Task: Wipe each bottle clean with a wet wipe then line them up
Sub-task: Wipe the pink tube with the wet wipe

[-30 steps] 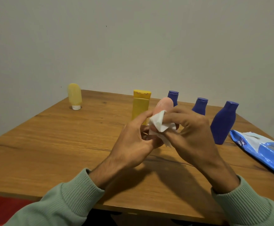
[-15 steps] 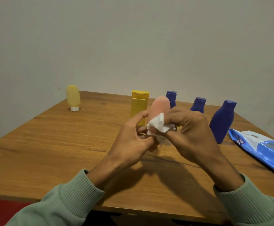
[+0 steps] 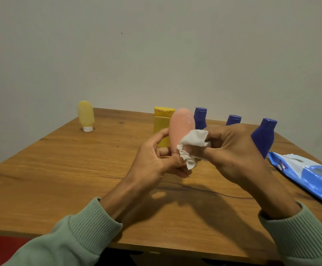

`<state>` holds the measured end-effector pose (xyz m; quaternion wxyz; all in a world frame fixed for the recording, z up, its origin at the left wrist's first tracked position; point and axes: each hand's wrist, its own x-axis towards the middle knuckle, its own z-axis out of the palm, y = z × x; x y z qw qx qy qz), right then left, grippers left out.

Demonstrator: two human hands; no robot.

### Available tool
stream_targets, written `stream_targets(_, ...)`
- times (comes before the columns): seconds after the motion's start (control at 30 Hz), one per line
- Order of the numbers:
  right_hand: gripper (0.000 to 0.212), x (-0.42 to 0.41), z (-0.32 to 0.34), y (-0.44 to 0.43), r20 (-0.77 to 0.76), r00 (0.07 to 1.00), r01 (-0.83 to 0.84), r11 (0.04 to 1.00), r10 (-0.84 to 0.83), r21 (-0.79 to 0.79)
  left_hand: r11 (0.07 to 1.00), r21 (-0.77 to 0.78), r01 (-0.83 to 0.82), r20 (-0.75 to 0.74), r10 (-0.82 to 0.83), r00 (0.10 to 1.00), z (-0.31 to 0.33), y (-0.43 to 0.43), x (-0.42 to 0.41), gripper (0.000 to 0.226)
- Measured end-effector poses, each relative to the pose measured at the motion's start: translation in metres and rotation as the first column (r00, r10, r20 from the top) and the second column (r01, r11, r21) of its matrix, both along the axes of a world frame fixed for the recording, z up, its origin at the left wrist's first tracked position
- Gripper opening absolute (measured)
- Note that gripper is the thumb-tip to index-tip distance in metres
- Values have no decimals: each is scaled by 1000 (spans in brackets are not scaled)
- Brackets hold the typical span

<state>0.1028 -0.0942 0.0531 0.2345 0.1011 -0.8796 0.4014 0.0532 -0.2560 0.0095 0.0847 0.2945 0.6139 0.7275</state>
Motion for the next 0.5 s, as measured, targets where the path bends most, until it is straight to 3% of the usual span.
stream_targets(0.2, 18, -1, -5, 1, -164, 985, 33, 992, -53, -124, 997, -71, 19, -73, -24, 997, -1, 0, 2, 64)
stream_targets(0.33, 21, -5, -12, 2, -346, 928, 117, 990, -138, -80, 992, -119, 29, -77, -39, 996, -1, 1, 2, 66)
stream_targets(0.5, 15, -5, -7, 6, -400, 892, 197, 977, -213, -81, 996, -82, -26, -41, 23, 999, -1, 3, -2, 67)
